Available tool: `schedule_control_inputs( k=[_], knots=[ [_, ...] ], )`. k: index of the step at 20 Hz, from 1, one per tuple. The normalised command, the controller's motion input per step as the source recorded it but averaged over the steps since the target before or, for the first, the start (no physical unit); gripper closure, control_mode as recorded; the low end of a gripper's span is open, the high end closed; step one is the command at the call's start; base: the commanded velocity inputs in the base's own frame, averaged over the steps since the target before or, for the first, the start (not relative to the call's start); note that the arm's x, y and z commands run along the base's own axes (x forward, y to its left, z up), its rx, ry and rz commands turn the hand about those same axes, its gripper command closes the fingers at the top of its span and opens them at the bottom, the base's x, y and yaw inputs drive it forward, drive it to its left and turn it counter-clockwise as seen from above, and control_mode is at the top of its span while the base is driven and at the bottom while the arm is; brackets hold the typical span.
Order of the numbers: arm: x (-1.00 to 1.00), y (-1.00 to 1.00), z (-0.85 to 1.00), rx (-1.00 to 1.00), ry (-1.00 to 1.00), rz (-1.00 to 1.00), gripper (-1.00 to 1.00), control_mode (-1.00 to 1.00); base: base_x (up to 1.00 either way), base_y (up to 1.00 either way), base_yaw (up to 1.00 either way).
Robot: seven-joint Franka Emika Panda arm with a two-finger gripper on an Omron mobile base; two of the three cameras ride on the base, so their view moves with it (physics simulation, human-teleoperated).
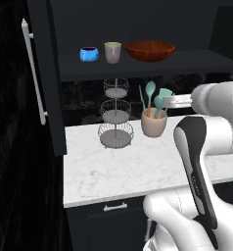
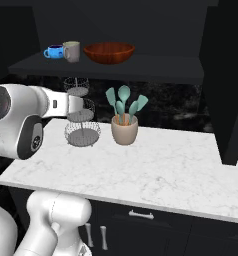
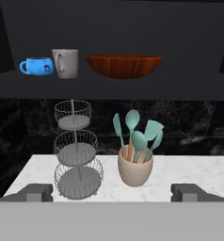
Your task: Gather all objects into one cabinet and sort the glasses and bowls to opposite sides.
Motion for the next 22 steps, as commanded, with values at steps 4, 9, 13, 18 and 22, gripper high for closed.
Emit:
schedule_control_inputs(
  k=[4,9,13,18,22],
  knots=[
    [0.0,0.0,0.0,0.0,0.0,0.0,-1.0,1.0,-0.07,0.0,-0.16],
    [0.0,0.0,0.0,0.0,0.0,0.0,-1.0,1.0,-0.21,0.0,-0.4],
    [0.0,0.0,0.0,0.0,0.0,0.0,-1.0,1.0,-0.24,0.0,-0.47],
    [0.0,0.0,0.0,0.0,0.0,0.0,-1.0,1.0,-0.19,-0.01,-0.49],
    [0.0,0.0,0.0,0.0,0.0,0.0,-1.0,1.0,-0.18,-0.04,-0.5]
  ],
)
